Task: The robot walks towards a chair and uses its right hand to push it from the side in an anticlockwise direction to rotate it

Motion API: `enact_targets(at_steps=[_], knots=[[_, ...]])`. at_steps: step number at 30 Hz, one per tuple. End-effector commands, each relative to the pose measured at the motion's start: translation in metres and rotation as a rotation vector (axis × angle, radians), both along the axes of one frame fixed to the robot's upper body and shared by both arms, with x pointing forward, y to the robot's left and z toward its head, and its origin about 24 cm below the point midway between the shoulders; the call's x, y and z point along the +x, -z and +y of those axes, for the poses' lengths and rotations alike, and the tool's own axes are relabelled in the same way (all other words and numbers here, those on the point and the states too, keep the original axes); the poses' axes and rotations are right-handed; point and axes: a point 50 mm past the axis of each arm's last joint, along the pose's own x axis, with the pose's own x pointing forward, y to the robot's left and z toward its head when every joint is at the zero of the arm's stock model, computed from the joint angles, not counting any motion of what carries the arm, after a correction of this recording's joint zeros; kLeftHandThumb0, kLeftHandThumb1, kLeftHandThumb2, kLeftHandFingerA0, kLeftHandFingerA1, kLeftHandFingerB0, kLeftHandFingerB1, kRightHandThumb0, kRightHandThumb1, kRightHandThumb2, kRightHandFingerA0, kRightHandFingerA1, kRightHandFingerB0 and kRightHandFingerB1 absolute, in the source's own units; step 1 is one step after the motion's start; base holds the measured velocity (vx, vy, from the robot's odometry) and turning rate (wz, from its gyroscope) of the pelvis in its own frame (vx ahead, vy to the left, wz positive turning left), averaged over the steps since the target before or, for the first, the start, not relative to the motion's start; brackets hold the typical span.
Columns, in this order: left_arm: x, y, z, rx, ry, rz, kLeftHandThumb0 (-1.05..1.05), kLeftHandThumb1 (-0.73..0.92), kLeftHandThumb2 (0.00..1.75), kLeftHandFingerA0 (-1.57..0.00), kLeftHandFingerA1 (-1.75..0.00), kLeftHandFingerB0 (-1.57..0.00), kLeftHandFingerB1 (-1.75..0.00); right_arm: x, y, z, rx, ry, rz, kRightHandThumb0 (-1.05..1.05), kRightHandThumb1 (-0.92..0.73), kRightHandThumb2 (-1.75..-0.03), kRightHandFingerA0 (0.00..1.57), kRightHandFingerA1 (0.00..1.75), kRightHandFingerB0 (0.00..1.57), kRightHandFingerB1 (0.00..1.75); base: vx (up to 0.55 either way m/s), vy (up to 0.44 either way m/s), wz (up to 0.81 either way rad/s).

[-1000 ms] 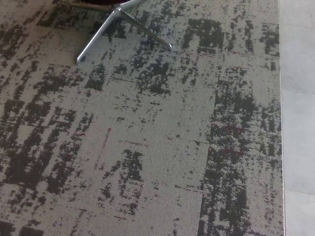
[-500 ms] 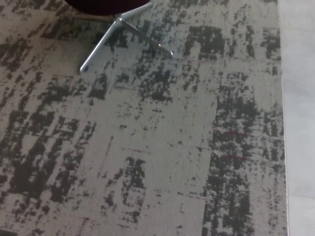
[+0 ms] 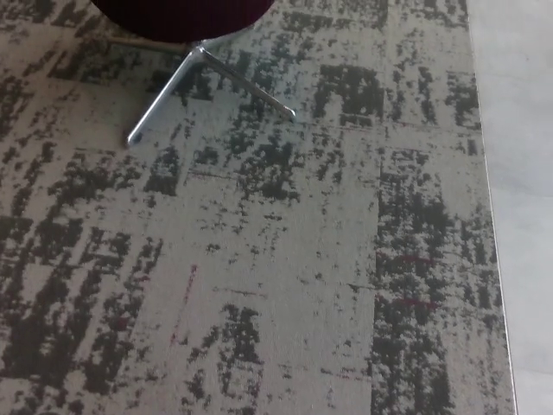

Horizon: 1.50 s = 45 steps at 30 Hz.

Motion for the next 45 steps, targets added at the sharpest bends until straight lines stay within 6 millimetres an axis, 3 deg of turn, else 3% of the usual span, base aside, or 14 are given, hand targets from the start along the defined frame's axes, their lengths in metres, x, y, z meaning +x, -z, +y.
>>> enact_targets(at_steps=[1,7,8,12,14,16,21,22,25,27,29,37,42,45], knots=[[0.0019,-0.0008,-0.0006,-0.013,-0.028,-0.035,-0.76,0.74,0.64,-0.28,-0.44,-0.19,-0.28,0.0033,-0.0039,-0.0069,-0.02,0.026,-0.033,-0.86,-0.61,-1.01,0.25,0.59,0.03,0.27,0.22,-0.012,0.12],[0.0041,-0.0013,-0.001,-0.01,-0.001,-0.042,-0.78,0.61,0.96,-0.24,-0.54,-0.12,-0.42,0.0015,-0.0037,-0.0069,-0.031,0.032,-0.031,-0.8,-0.59,-0.99,0.24,0.57,0.02,0.31,0.26,-0.164,0.14],[0.0045,-0.0015,-0.0013,-0.016,-0.004,-0.048,-0.72,0.76,0.63,-0.27,-0.44,-0.18,-0.3,0.0015,-0.0037,-0.0069,-0.029,0.037,-0.033,-0.8,-0.76,-0.63,0.27,0.47,0.02,0.37,0.4,-0.262,0.01],[0.0039,-0.0016,-0.0011,-0.011,0.008,-0.046,-0.74,0.77,0.63,-0.27,-0.43,-0.2,-0.3,0.0015,-0.0039,-0.0067,-0.031,0.041,-0.04,-0.82,-0.6,-0.98,0.23,0.57,0.02,0.33,0.38,-0.218,0.12],[0.0046,-0.0013,-0.0012,-0.01,0.0,-0.043,-0.77,0.6,0.96,-0.24,-0.53,-0.15,-0.43,0.0024,-0.0039,-0.0067,-0.032,0.04,-0.041,-0.8,-0.75,-0.63,0.22,0.48,0.01,0.39,0.3,-0.154,-0.03],[0.0061,-0.0016,-0.0014,-0.014,0.002,-0.051,-0.74,0.6,0.95,-0.23,-0.52,-0.12,-0.42,0.0032,-0.0043,-0.0067,-0.028,0.043,-0.052,-0.85,-0.61,-0.98,0.21,0.56,0.03,0.34,0.33,-0.076,-0.06],[0.0086,-0.0012,-0.0006,0.011,0.02,-0.034,-0.75,0.78,0.64,-0.31,-0.43,-0.21,-0.28,0.0037,-0.0038,-0.0066,-0.026,0.05,-0.049,-0.79,-0.75,-0.63,0.2,0.43,0.04,0.39,0.34,0.059,-0.21],[0.0089,-0.0011,-0.0014,0.011,0.022,-0.035,-0.77,0.63,0.98,-0.25,-0.54,-0.15,-0.43,0.0037,-0.0039,-0.0064,-0.024,0.052,-0.054,-0.79,-0.74,-0.63,0.2,0.46,0.03,0.39,0.44,0.14,-0.17],[0.0083,-0.0015,-0.0018,0.013,0.025,-0.044,-0.75,0.78,0.64,-0.32,-0.46,-0.22,-0.29,0.0043,-0.004,-0.0064,-0.03,0.049,-0.055,-0.78,-0.74,-0.63,0.21,0.47,0.02,0.4,0.51,0.165,0.02],[0.0087,-0.0016,-0.0021,0.007,0.033,-0.046,-0.77,0.64,0.99,-0.24,-0.54,-0.12,-0.43,0.0035,-0.0039,-0.0067,-0.026,0.06,-0.053,-0.83,-0.74,-0.63,0.2,0.44,0.03,0.38,0.45,0.162,-0.29],[0.0084,-0.0015,-0.002,0.009,0.035,-0.043,-0.77,0.63,0.98,-0.26,-0.54,-0.15,-0.43,0.0016,-0.0038,-0.0074,-0.033,0.059,-0.041,-0.83,-0.59,-0.97,0.19,0.52,0.02,0.37,0.44,0.145,0.06],[0.0078,-0.0018,-0.0012,0.012,0.036,-0.044,-0.74,0.64,0.98,-0.24,-0.53,-0.14,-0.43,-0.001,-0.0043,-0.0059,-0.036,0.048,-0.054,-0.85,-0.76,-0.62,0.35,0.56,0.04,0.4,0.39,-0.011,0.12],[0.0085,-0.0025,-0.0009,0.004,0.034,-0.059,-0.74,0.8,0.64,-0.3,-0.46,-0.22,-0.3,0.0004,-0.004,-0.0057,-0.029,0.062,-0.06,-0.95,-0.65,-0.99,0.21,0.55,0.04,0.37,0.55,-0.326,0.15],[0.0096,-0.0029,-0.0014,0.008,0.064,-0.062,-0.74,0.82,0.65,-0.31,-0.47,-0.22,-0.29,0.002,-0.004,-0.0068,-0.027,0.077,-0.06,-0.82,-0.74,-0.63,0.22,0.43,0.05,0.4,0.39,-0.103,0.11]])
